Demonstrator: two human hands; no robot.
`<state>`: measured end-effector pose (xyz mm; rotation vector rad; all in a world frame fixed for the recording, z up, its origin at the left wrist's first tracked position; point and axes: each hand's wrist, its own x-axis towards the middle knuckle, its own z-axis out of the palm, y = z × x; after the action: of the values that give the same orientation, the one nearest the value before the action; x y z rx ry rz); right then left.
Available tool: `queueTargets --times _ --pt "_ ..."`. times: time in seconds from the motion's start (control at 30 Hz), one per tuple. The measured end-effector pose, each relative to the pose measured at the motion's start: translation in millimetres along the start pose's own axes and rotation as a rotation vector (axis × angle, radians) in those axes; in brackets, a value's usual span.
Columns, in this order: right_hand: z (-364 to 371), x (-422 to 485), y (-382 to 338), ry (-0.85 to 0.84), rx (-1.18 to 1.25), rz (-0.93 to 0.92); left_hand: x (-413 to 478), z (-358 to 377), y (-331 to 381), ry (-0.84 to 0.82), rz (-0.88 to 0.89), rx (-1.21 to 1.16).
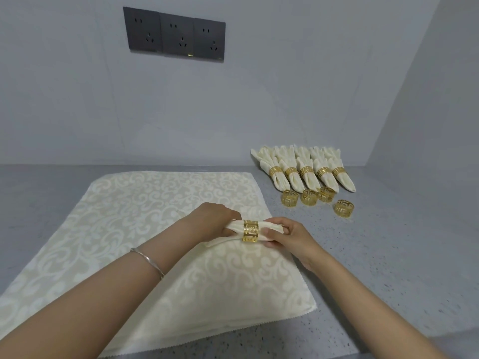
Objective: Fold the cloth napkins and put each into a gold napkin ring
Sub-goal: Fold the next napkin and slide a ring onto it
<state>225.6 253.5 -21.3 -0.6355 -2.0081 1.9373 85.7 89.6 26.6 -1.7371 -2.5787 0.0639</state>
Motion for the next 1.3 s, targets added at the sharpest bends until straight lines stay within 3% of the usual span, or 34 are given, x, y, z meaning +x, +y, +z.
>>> queueTargets --times 0.13,0.37,0.63,0.8,0.87,0.93,1.0,1.03,1.13,1.3 --pt "1.3 -4.6 1.9 0.035 -0.038 -0.019 3.5 5.5 6.3 -0.052 0.056 -0.210" --pt "3.0 -7.7 4.0 0.101 -0.019 -0.068 9.9 16.1 17.6 0.015 0.071 -0.320" --pt "-7.1 -17.5 5.1 0.139 -0.071 -0.097 4.7 -2.4 9.2 -0.042 0.053 -0.218" --pt "-5.8 -24.0 4.3 0.012 -0.405 -0.098 8.3 9.5 -3.6 0.165 0.204 0.015" --pt "-3.6 -30.3 0.3 -0.101 -0.423 -0.050 -2.0 14.9 -10.7 0.264 0.105 -0.074" --pt "0.7 -32.8 -4.6 -0.147 -0.429 -0.022 -14.0 20.2 -11.6 0.365 -0.128 -0.242" --pt "4.6 -25.2 -9.0 -0.043 -0.475 -0.069 -18.0 24.9 -11.2 0.348 -0.413 -0.458" --pt "6.4 -17.9 -10.3 0.022 -0.489 -0.099 -16.1 26.1 -11.6 0.261 -0.515 -0.580" --pt "15.1 9.8 -12.7 0.108 -0.497 -0.121 -7.3 27.6 -8.6 -0.026 -0.550 -0.921" --pt "34.2 41.5 -19.1 0.054 -0.544 -0.080 4.5 26.0 7.5 -0.041 -0.585 -1.152"
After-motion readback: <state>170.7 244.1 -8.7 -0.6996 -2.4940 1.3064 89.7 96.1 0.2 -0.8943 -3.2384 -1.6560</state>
